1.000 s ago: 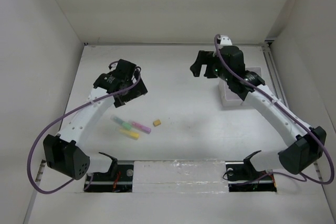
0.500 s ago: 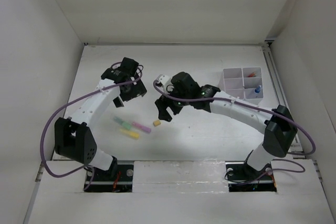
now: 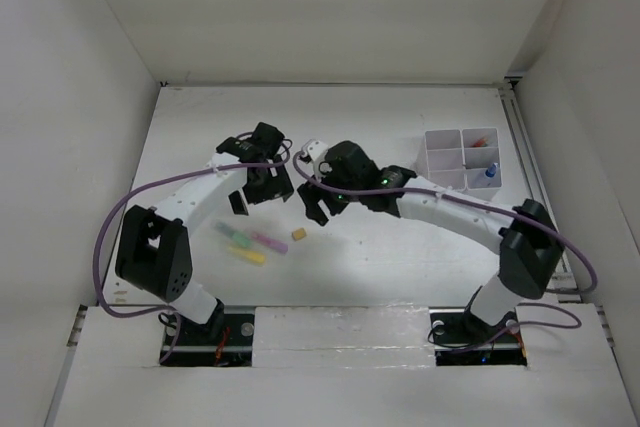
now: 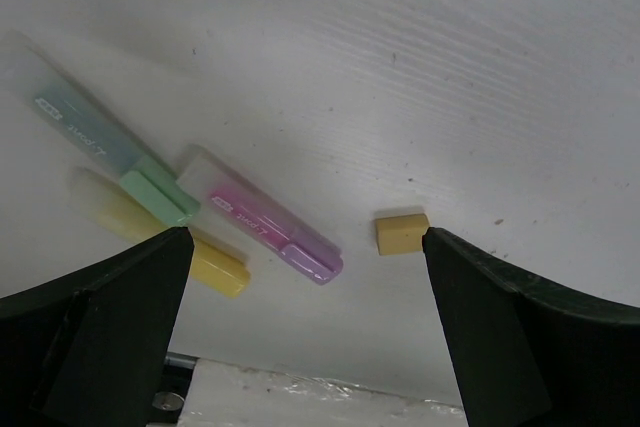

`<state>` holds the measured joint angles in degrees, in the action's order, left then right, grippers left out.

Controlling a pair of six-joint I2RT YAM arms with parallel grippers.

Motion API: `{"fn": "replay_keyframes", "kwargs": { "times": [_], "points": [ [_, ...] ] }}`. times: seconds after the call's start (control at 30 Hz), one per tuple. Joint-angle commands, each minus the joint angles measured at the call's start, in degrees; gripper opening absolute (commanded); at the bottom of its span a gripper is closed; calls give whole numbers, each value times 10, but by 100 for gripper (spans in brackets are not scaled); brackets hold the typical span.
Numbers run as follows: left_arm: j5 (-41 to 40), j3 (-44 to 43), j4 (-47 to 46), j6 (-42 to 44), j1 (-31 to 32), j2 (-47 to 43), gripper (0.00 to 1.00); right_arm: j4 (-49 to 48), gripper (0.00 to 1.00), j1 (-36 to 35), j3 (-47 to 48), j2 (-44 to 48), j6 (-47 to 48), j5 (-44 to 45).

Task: Sort the stationery into containers
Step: Pick up the stationery from the center of the board.

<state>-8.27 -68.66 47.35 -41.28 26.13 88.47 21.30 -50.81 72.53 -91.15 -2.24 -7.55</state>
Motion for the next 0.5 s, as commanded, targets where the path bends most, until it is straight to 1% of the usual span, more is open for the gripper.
{"fn": "replay_keyframes", "kwargs": {
  "times": [0.0,0.03,0.07,0.1,0.2,0.23,0.27,0.33,0.47],
  "points": [
    [-35,-7,5,-15,-4,0,100,-2,78,-29,24,-48,-51,112],
    [-40,-16,10,-21,-9,0,100,6,70,-29,41,-57,-72,123],
    [-46,-16,10,-21,-9,7,100,6,68,-29,51,-75,-113,130],
    [-46,-23,10,-21,-21,7,100,21,66,-36,59,-83,-131,140],
    [-57,-35,10,-7,-33,13,100,38,66,-56,95,-115,-162,140],
    [-64,-41,16,-1,-33,19,100,38,66,-69,102,-122,-167,157],
    [-69,-53,21,-1,-33,19,100,44,66,-69,113,-129,-167,157],
    [-75,-65,21,4,-33,32,100,55,66,-76,124,-150,-196,176],
    [-75,-86,27,11,-33,38,100,55,66,-76,124,-172,-219,183]
  ]
}}
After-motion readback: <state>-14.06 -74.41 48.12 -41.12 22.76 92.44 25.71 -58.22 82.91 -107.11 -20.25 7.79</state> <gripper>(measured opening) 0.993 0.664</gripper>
